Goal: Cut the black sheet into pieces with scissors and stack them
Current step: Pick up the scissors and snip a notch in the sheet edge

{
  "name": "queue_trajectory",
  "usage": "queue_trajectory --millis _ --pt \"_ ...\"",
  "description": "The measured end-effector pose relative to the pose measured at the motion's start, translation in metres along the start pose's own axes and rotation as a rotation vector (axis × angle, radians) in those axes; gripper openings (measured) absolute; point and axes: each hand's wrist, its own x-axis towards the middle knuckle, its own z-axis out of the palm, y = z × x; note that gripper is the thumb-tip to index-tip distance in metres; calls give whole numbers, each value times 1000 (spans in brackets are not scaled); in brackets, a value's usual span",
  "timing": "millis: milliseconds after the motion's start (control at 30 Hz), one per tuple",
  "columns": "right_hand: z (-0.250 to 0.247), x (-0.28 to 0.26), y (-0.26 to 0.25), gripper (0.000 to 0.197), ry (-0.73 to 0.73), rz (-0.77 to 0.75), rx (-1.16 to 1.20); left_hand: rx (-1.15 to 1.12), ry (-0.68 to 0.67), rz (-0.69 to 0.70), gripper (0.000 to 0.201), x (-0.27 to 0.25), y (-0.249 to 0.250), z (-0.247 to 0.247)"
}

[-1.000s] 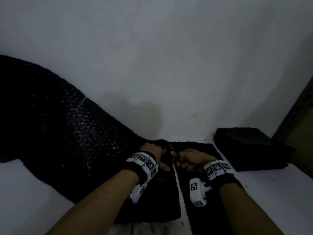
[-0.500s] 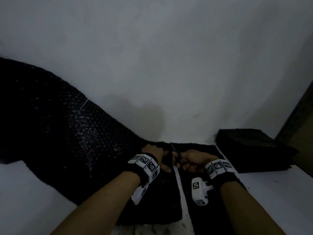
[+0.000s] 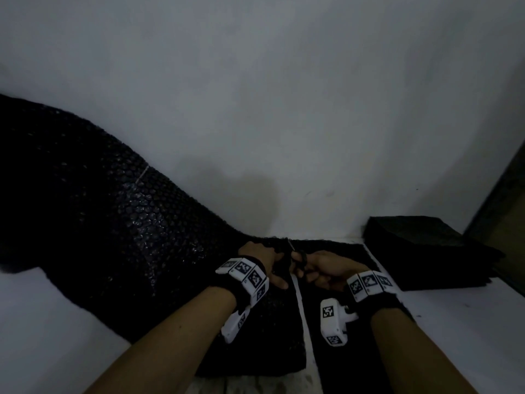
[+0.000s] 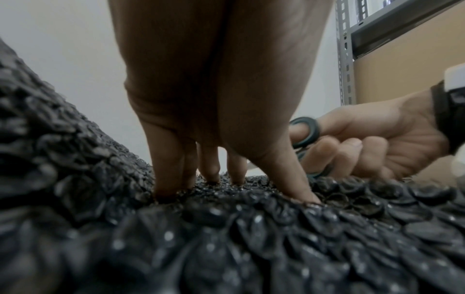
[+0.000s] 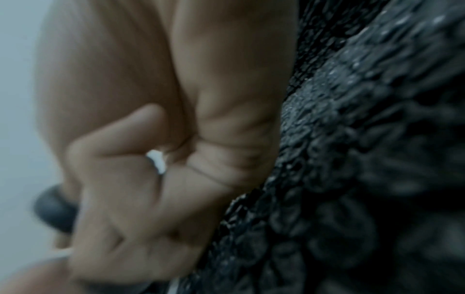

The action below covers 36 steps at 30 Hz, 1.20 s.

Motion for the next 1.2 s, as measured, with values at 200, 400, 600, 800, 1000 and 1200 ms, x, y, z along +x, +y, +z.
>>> queue_trajectory --millis 200,400,600,800,1000,1200 --pt "-3 -14 2 39 -17 -47 185 -26 -35 2 96 -1 0 -2" --pt "3 -33 -5 26 26 -163 206 -33 -40 -8 96 -2 0 -3" --pt "13 -52 -1 27 99 -228 12 -160 -86 -52 81 -11 4 -15" --pt "29 -75 -7 25 233 -260 -88 -474 276 -158 60 -43 16 -47" --pt "56 -98 -22 21 310 -344 -35 -1407 -53 -43 62 -90 61 -74" --pt "66 -120 -22 17 280 -334 101 -1576 -14 -66 53 -111 63 -77"
